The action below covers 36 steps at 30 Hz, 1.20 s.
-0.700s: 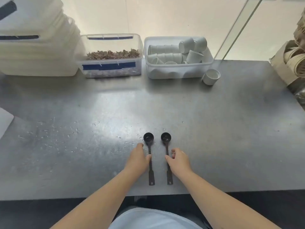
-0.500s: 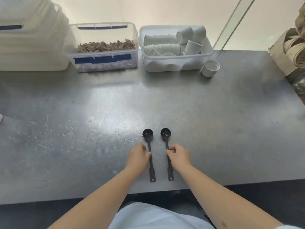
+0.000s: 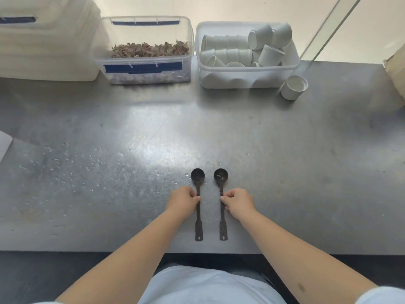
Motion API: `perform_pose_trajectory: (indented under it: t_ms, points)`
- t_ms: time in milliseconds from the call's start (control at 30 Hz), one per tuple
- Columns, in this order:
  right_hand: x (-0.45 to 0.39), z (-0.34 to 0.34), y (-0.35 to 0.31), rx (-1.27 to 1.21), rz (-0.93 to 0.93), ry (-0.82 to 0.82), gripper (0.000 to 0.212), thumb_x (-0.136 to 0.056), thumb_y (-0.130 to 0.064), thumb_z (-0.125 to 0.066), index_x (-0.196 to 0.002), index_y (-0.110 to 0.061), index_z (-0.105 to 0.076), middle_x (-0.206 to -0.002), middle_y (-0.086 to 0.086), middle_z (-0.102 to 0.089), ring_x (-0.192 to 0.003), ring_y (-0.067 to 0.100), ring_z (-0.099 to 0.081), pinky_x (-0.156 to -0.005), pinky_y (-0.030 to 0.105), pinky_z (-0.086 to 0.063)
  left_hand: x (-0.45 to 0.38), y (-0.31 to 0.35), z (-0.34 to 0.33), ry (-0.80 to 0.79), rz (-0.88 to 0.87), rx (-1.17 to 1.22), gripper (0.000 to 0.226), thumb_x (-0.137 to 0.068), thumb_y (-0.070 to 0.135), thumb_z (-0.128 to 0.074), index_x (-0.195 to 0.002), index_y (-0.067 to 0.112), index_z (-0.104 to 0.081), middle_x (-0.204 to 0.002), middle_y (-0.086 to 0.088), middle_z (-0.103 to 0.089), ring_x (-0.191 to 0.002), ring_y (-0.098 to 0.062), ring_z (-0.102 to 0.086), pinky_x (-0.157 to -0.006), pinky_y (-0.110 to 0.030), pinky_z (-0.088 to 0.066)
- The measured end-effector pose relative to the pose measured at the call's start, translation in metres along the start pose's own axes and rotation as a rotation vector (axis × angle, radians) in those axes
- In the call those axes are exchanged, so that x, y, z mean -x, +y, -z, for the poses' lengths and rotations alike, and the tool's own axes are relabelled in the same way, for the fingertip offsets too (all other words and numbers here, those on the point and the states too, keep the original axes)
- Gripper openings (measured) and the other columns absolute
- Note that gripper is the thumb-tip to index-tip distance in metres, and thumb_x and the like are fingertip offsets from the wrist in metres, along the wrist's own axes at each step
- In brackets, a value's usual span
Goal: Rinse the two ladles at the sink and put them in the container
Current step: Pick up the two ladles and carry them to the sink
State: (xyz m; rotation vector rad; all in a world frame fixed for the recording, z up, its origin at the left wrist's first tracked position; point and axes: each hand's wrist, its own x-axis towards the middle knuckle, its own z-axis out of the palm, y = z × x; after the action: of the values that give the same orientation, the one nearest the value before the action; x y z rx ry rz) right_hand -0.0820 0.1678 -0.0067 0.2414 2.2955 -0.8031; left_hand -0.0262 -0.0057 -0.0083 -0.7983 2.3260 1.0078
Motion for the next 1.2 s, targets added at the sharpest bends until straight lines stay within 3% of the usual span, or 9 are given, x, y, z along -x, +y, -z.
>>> perform_pose_trajectory:
  t_ms: [67, 200, 400, 633, 833, 967, 1200]
  points:
    - [-0.003, 0.003, 0.001, -0.024, -0.006, -0.027, 0.021, -0.085, -0.025, -0.068, -0.067, -0.014, -0.072, -0.052, -0.004, -0.063, -0.053, 0.011, -0.059, -0.052, 0.022, -0.043, -0.001, 0.003, 0.004, -0.037, 0.013, 0.014, 0.031, -0.089, 0.026, -0.061, -0.063, 0.017, -0.046, -0.066, -0.004, -0.058, -0.060, -0.019, -0.053, -0.055, -0.027, -0.041]
    - [-0.005, 0.007, 0.002, -0.051, -0.013, -0.066, 0.021, -0.085, -0.025, -0.069, -0.064, -0.022, -0.068, -0.050, -0.006, -0.064, -0.038, -0.003, -0.055, -0.047, 0.018, -0.038, -0.001, 0.003, 0.010, -0.110, 0.040, 0.120, 0.019, -0.091, 0.020, -0.060, -0.074, 0.012, -0.056, -0.079, -0.013, -0.067, -0.078, -0.029, -0.070, -0.072, -0.040, -0.056]
    - [-0.005, 0.014, 0.003, -0.155, -0.028, -0.128, 0.013, -0.087, -0.019, -0.068, -0.075, -0.019, -0.072, -0.060, -0.002, -0.067, -0.045, 0.000, -0.060, -0.048, 0.018, -0.045, 0.003, 0.001, 0.017, -0.187, 0.105, 0.337, 0.017, -0.094, 0.013, -0.057, -0.076, 0.012, -0.058, -0.075, -0.005, -0.064, -0.064, -0.016, -0.063, -0.058, -0.028, -0.052]
    - [0.004, 0.020, -0.006, -0.247, 0.014, -0.209, 0.014, -0.090, -0.016, -0.065, -0.080, -0.016, -0.074, -0.066, 0.000, -0.066, -0.051, 0.004, -0.058, -0.054, 0.019, -0.047, 0.021, 0.003, 0.025, -0.219, 0.061, 0.448, 0.015, -0.094, 0.017, -0.056, -0.080, 0.013, -0.056, -0.075, -0.003, -0.064, -0.066, -0.013, -0.064, -0.060, -0.026, -0.053]
    - [0.016, 0.028, -0.032, -0.303, 0.122, -0.285, 0.014, -0.089, -0.014, -0.066, -0.079, -0.011, -0.075, -0.073, 0.002, -0.070, -0.057, 0.008, -0.060, -0.054, 0.017, -0.049, 0.045, 0.007, 0.041, -0.142, 0.041, 0.570, 0.012, -0.094, 0.014, -0.055, -0.083, 0.010, -0.055, -0.076, -0.008, -0.061, -0.067, -0.019, -0.057, -0.062, -0.031, -0.049]
    - [0.025, 0.029, -0.053, -0.239, 0.221, -0.385, 0.016, -0.088, -0.014, -0.066, -0.074, -0.013, -0.074, -0.067, 0.007, -0.070, -0.055, 0.012, -0.058, -0.055, 0.022, -0.046, 0.067, 0.008, 0.049, -0.034, 0.053, 0.617, 0.012, -0.093, 0.016, -0.056, -0.081, 0.014, -0.056, -0.080, -0.006, -0.067, -0.067, -0.015, -0.064, -0.074, -0.037, -0.052]
    - [0.047, 0.016, -0.093, -0.172, 0.374, -0.554, 0.021, -0.088, -0.011, -0.064, -0.069, -0.013, -0.071, -0.060, 0.000, -0.065, -0.049, 0.009, -0.056, -0.047, 0.019, -0.040, 0.114, -0.012, 0.061, 0.173, 0.117, 0.822, 0.012, -0.092, 0.015, -0.057, -0.080, 0.015, -0.057, -0.080, -0.005, -0.068, -0.062, -0.012, -0.065, -0.067, -0.031, -0.051]
